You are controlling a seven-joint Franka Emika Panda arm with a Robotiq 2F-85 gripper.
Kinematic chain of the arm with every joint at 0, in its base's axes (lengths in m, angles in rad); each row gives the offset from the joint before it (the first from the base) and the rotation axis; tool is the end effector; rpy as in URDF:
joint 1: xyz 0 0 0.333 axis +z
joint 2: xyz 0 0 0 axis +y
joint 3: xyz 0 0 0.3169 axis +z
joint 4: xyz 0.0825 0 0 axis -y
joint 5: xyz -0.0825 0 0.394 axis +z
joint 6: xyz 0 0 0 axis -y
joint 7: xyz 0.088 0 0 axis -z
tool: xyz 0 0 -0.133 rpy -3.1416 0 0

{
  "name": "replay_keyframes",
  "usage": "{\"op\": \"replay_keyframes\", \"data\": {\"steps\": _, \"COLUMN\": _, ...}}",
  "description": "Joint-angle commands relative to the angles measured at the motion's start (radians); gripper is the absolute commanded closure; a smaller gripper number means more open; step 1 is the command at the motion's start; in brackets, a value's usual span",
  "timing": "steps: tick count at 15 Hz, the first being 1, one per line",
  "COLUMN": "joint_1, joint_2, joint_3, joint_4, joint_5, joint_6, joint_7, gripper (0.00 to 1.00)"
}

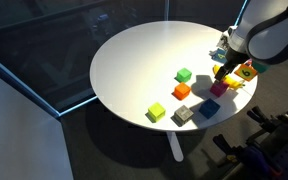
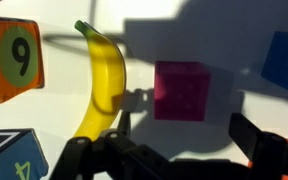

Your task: Put the pink block on the orange block

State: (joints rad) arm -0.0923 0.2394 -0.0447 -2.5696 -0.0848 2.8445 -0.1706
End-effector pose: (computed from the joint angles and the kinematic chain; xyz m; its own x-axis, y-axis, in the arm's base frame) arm 0.4505 -0.0597 0.1461 0.9929 0.1160 0.0268 0.1148 -0.9924 0.0434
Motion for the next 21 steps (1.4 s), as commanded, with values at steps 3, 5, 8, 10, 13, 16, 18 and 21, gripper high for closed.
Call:
{"op": "replay_keyframes", "data": {"steps": 3, "joint_1": -0.002, "joint_2": 0.009, "joint_3": 0.001, "joint_4": -0.004, "joint_5": 0.033, "joint_6": 0.01, "joint_7": 0.003, "gripper": 0.0}}
{"op": "replay_keyframes", "data": {"steps": 5, "joint_1": -0.002, "joint_2": 0.013, "joint_3": 0.002, "joint_4": -0.004, "joint_5": 0.035, "joint_6": 0.01, "joint_7": 0.003, "gripper": 0.0}}
{"op": "replay_keyframes", "data": {"steps": 8, "joint_1": -0.002, "joint_2": 0.013, "joint_3": 0.002, "joint_4": -0.004, "joint_5": 0.035, "joint_6": 0.01, "joint_7": 0.004, "gripper": 0.0}}
{"op": "replay_keyframes", "data": {"steps": 10, "joint_1": -0.005, "joint_2": 0.018, "joint_3": 0.006, "joint_4": -0.001, "joint_5": 0.038, "joint_6": 0.01, "joint_7": -0.004, "gripper": 0.0}}
{"op": "replay_keyframes", "data": {"steps": 13, "joint_1": -0.002, "joint_2": 0.034, "joint_3": 0.002, "joint_4": 0.009, "joint_5": 0.032, "joint_6": 0.01, "joint_7": 0.0, "gripper": 0.0}}
{"op": "replay_keyframes", "data": {"steps": 16, "joint_1": -0.005, "joint_2": 0.051, "joint_3": 0.001, "joint_4": 0.029, "joint_5": 0.034, "joint_6": 0.005, "joint_7": 0.0, "gripper": 0.0}}
{"op": "replay_keyframes", "data": {"steps": 18, "joint_1": -0.009, "joint_2": 0.061, "joint_3": 0.003, "joint_4": 0.039, "joint_5": 0.037, "joint_6": 0.005, "joint_7": -0.004, "gripper": 0.0}}
{"op": "replay_keyframes", "data": {"steps": 21, "joint_1": -0.014, "joint_2": 0.078, "joint_3": 0.006, "joint_4": 0.048, "joint_5": 0.038, "joint_6": 0.009, "joint_7": -0.01, "gripper": 0.0}}
